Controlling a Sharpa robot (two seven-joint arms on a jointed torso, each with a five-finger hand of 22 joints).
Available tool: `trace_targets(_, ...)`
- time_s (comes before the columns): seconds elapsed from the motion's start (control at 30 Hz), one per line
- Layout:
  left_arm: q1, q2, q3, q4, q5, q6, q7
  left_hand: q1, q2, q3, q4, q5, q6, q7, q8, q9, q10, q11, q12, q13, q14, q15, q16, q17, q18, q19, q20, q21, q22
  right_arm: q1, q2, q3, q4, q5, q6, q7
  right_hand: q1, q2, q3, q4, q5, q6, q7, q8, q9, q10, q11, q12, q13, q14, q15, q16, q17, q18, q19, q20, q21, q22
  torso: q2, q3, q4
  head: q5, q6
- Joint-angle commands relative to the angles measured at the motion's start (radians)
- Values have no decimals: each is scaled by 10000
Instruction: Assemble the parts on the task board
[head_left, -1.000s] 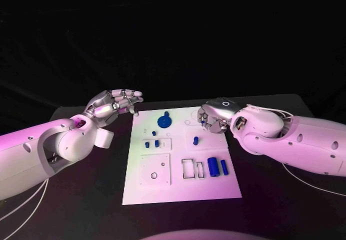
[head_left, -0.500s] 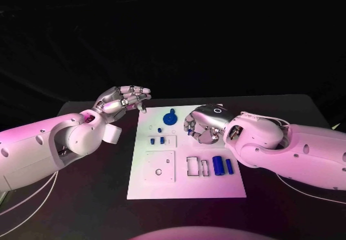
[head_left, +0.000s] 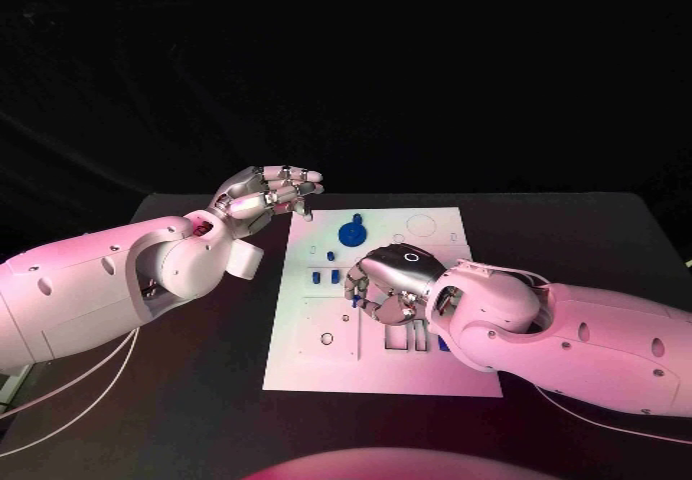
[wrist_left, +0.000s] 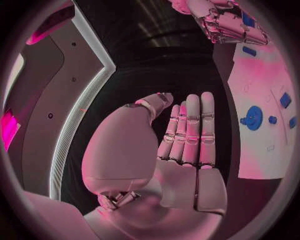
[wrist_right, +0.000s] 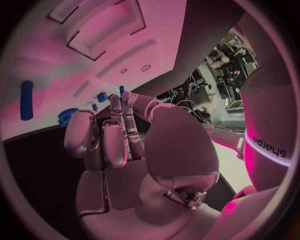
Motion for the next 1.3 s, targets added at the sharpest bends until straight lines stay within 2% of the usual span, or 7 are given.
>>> trace_targets(0.03, -1, 46, 6, 5, -48, 212, 67, -46, 79, -8, -78, -15, -47, 56, -38, -10, 4, 47, -65, -11, 15, 70, -56, -14, 128, 58, 26, -51, -16, -132, 135, -4, -163, 26, -49, 305, -63, 8, 64, -8, 47, -22, 36, 30, 8, 240, -286, 7, 14, 410, -32, 68, -2, -94, -8, 16, -50, -10, 14, -1, 28, 142, -56)
trace_targets(0.23, -1, 83, 6, 3, -47, 219, 69, -46, 79, -8, -78, -15, -47, 56, -38, -10, 4, 47, -65, -11, 15, 70, -56, -14, 128, 58, 26, -51, -16, -353, 370, -20, -409, -18, -147, 389, -63, 8, 64, -8, 47, -22, 36, 30, 8, 240, -286, 7, 14, 410, -32, 68, -2, -94, -8, 16, -50, -10, 23, 10, 24, 329, -136)
trace_targets(0.43, -1, 94, 6, 7, -47, 219, 65, -46, 79, -8, -78, -15, -47, 56, -38, -10, 4, 47, -65, -11, 15, 70, -56, -14, 128, 58, 26, -51, -16, -528, 570, -32, -617, -93, -232, 434, -62, 8, 70, -18, 52, -39, 41, 25, 10, 229, -281, -2, 20, 414, -28, 85, 19, -95, -6, 18, -44, -3, 21, 14, 12, 396, -202)
trace_targets(0.73, -1, 87, 6, 13, -47, 218, 53, -62, 91, -12, -73, -15, -48, 60, -43, -12, 4, 52, -69, -13, 12, 78, -61, -18, 126, 54, 34, -60, -21, -657, 710, -40, -794, -272, -380, 411, -71, 4, 68, -24, 50, -49, 47, 24, 15, 225, -277, -7, 28, 415, -24, 94, 24, -98, 0, 21, -32, 9, 14, 8, 14, 414, -254)
trace_targets(1.3, 0, 69, 6, 21, -47, 247, 9, -62, 91, -12, -73, -15, -48, 60, -43, -12, 4, 52, -69, -13, 12, 78, -61, -18, 126, 54, 34, -60, -21, -697, 807, -43, -1043, -589, -419, 354, -81, 7, 67, -27, 51, -52, 49, 30, 24, 226, -274, -9, 41, 418, -20, 104, 30, -99, 0, 25, -28, 16, 13, 9, 19, 429, -306)
